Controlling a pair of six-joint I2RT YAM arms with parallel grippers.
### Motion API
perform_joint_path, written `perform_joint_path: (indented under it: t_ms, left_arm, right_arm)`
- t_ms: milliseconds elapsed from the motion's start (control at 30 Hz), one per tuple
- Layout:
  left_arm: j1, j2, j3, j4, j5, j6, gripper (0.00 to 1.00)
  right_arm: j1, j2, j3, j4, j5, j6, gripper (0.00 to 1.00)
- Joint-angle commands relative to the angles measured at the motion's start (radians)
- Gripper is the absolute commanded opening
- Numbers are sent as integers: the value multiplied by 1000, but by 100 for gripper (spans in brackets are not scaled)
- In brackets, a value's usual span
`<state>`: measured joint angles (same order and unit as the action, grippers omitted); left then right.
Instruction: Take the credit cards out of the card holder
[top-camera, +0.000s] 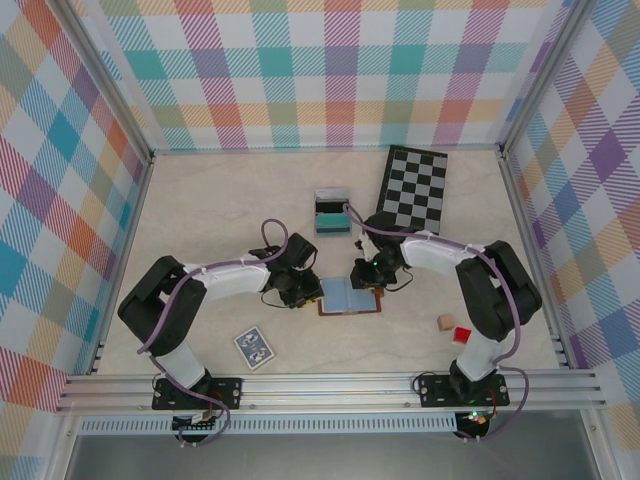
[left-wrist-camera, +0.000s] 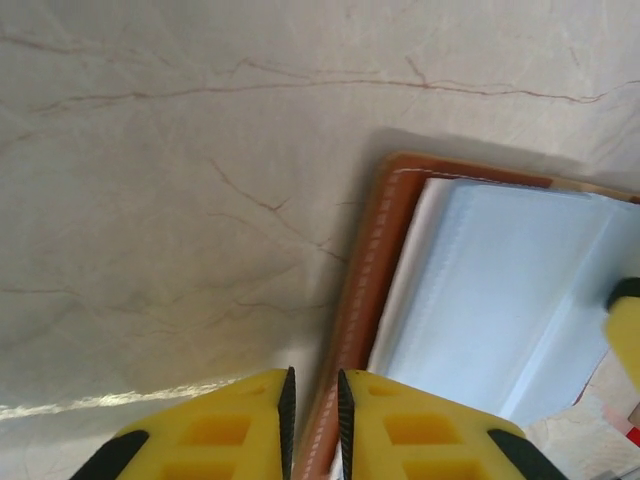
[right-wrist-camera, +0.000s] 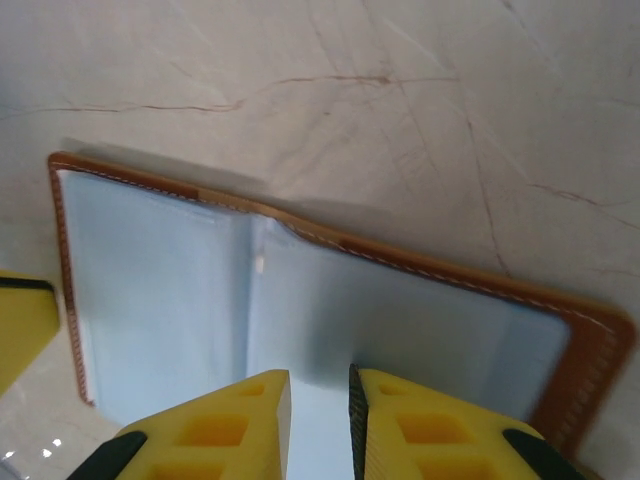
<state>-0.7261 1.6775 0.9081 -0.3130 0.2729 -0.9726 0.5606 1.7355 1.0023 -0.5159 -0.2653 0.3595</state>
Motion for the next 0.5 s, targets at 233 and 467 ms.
perform_joint_path:
  t_ms: [233,467]
  left_arm:
    - [-17,-28,70,-100,-33,74,27]
    - [-22,-4,76,-15,24,74,24]
  right_arm:
    - [5,46,9,-11,12,15,24]
    - [5,54,8,-13,15,16,24]
